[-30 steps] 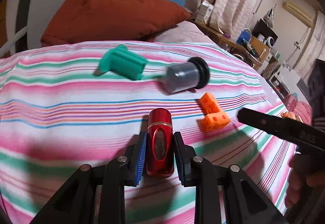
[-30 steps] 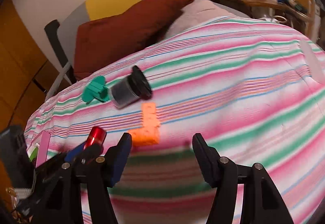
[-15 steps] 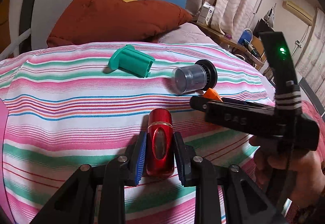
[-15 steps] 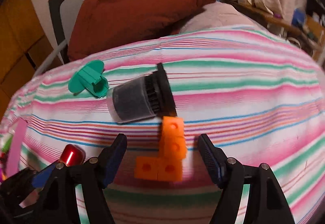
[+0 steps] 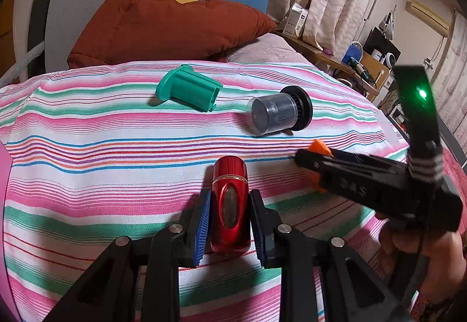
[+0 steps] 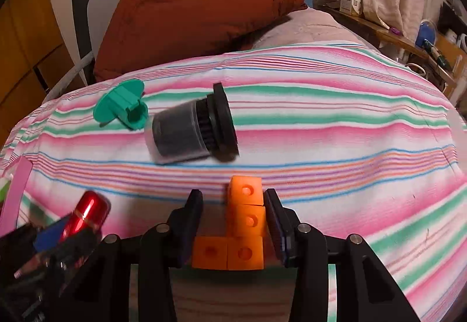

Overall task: Organize rigid objects
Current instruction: 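Grasp the orange interlocking cubes with the right tool while the left tool holds the red cylinder, then carry the red cylinder and orange cubes toward the tray with both tools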

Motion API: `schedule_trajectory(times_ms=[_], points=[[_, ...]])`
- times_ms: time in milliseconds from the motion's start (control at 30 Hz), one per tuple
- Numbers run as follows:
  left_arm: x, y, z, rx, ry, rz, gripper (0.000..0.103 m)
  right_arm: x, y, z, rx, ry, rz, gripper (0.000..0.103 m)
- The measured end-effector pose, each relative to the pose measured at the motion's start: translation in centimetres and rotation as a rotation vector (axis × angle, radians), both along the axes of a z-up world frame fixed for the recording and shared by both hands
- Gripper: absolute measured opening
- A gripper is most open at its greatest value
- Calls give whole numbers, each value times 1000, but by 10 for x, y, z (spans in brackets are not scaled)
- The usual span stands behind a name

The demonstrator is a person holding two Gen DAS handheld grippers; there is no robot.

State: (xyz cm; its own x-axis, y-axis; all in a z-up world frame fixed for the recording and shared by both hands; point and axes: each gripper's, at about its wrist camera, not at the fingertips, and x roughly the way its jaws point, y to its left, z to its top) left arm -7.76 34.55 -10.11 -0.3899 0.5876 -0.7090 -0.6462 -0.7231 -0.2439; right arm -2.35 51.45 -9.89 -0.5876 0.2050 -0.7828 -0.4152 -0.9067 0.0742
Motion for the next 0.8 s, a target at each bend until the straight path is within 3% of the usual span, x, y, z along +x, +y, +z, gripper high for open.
schedule_trajectory(times_ms=[233,433,800], points=[[-5,-10,2,35,-33,27,26,15,-3,0,-6,-10,-39,44],[-5,-30,8,128,-96,10,26,20,-11,1,-8,-11,-43,44],[21,-69,31,162,-78,5,26,27,-20,3,-32,-25,-41,44]])
